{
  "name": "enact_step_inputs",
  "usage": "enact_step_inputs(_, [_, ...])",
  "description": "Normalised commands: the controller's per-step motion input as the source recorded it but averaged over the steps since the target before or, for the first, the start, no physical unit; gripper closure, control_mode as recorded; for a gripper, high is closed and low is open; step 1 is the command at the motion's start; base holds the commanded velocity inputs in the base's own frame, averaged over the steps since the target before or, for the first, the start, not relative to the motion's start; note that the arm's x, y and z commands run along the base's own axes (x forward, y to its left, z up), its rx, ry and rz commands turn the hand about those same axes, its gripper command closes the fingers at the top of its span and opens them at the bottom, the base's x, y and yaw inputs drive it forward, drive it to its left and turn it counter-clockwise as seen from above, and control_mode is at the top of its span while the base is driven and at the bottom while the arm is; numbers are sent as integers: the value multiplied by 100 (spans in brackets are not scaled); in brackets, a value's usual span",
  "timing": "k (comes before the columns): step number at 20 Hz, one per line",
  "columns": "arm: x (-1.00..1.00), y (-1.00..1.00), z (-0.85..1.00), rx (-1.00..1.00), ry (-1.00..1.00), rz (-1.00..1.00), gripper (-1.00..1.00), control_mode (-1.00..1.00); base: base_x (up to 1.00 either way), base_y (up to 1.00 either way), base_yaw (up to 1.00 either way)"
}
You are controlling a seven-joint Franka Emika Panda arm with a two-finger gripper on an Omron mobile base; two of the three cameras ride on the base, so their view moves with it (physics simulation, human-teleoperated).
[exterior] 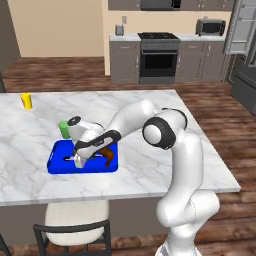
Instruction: Gather the carrot and cucumber from the fridge and place them on a tray on the dining counter. Then gather the chicken drumsticks from the fridge and place them on the other tray.
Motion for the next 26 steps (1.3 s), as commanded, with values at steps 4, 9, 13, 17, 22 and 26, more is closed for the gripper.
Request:
enact_step_inputs(4, [24, 8, -45, -11, 7, 1, 100, -100, 0, 0, 0])
enact_step_inputs(9, [0, -9, -11, -3, -3, 0, -100, -100, 0, 0, 0])
enact_step_inputs(13, [-35, -73, 0, 17, -24, 0, -100, -100, 0, 0, 0])
enact_step_inputs(17, [-55, -98, 0, 38, -28, -1, -100, -100, 0, 0, 0])
enact_step_inputs(22, [-68, -86, 29, 45, -35, 0, -100, -100, 0, 0, 0])
enact_step_inputs(26, [-77, -48, 96, 33, -33, 0, -100, -100, 0, 0, 0])
